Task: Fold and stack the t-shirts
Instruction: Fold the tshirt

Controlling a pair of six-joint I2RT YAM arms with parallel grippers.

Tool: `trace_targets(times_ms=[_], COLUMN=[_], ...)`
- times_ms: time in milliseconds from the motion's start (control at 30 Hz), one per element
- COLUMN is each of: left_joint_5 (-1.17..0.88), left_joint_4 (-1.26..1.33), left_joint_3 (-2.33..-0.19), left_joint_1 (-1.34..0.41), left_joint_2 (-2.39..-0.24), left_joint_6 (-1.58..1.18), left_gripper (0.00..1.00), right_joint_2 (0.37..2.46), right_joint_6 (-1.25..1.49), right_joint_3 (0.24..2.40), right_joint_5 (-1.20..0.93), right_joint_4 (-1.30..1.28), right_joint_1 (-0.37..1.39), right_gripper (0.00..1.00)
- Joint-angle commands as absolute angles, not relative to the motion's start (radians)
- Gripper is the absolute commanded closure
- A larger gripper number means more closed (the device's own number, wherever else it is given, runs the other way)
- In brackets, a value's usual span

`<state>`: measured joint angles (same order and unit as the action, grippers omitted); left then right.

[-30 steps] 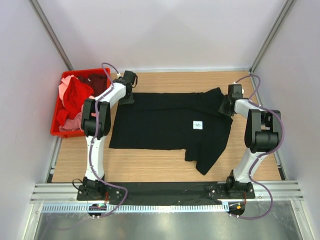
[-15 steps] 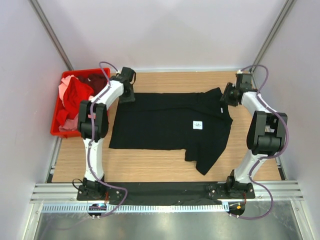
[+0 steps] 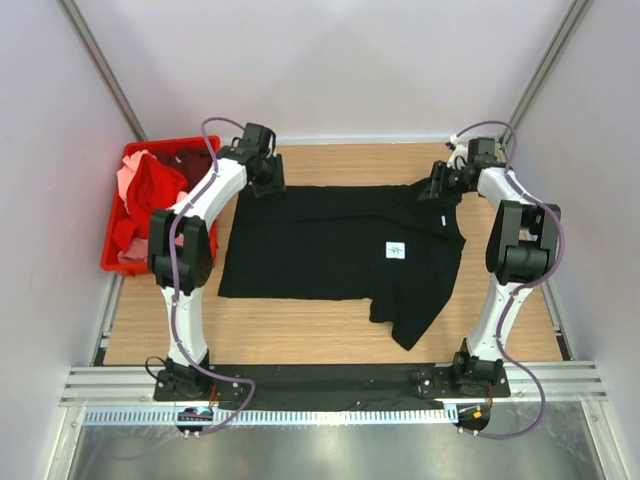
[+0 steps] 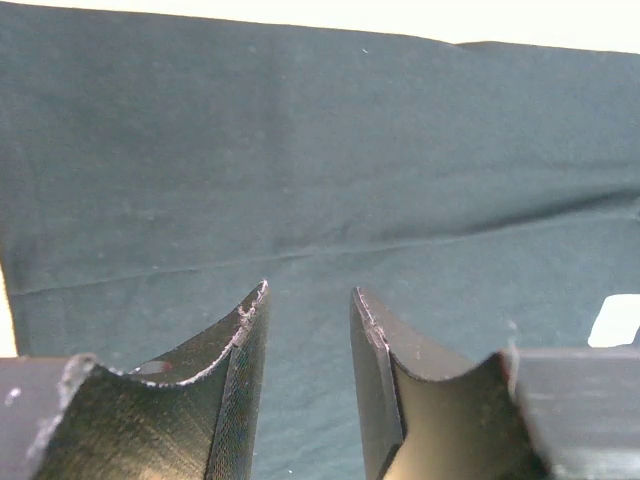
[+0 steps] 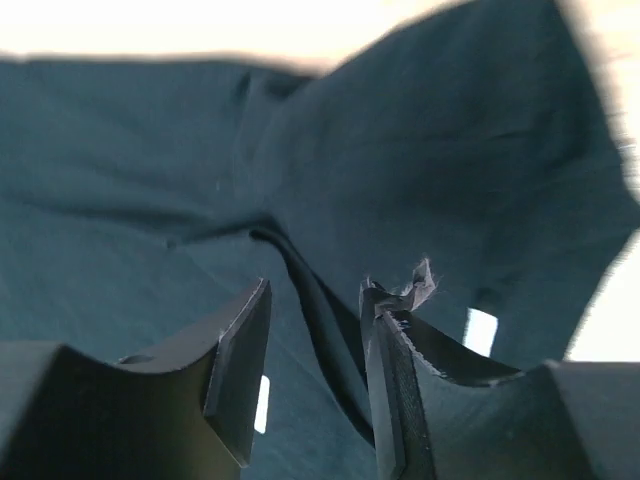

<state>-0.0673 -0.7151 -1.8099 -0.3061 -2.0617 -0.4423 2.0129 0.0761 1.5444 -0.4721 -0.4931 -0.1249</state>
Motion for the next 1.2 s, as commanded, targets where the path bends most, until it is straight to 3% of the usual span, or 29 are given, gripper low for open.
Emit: trace_targets(times_ms=[0, 533, 733, 833, 1000, 1167], left_joint_5=[-0.15, -0.152, -0.143, -0.144, -0.143, -0.143], left_joint_4=[-0.728, -0.735, -0.727, -0.727, -0.729, -0.727], left_joint_3=[-1.838, -1.758, -1.736, -1.735, -1.729, -1.723], left_joint_1=[-0.302, -0.302, -0.302, -0.302, -0.302, -0.302], left_joint_2=[-2.039, -1.979, -1.962, -1.957, -1.948, -1.953], left_joint_6=[-0.462, -0.468, -0.465, -0.463, -0.463, -0.46], left_gripper=[0.61, 0.61, 0.61, 0.61, 0.6, 0.6], right_joint_2=[2.042, 2.026, 1.973, 1.921, 1.881, 1.968], right_joint_6=[-0.028, -0.123, -0.162, -0.175, -0.164, -0.192], right_joint_3=[1.554, 1.477, 1.451, 1.405, 1.361, 1.494], right_joint_5=[-0.614, -0.523, -0.561, -0.554, -0.47, -0.462], right_joint_4=[-0.537, -0.5, -0.552, -0.568, -0.463, -0.494], right_joint_1=[-0.101, -0.009, 0.027, 0.046, 0.045, 0.037], right_gripper=[0.51, 0.51, 0.65, 0.66, 0.56, 0.48])
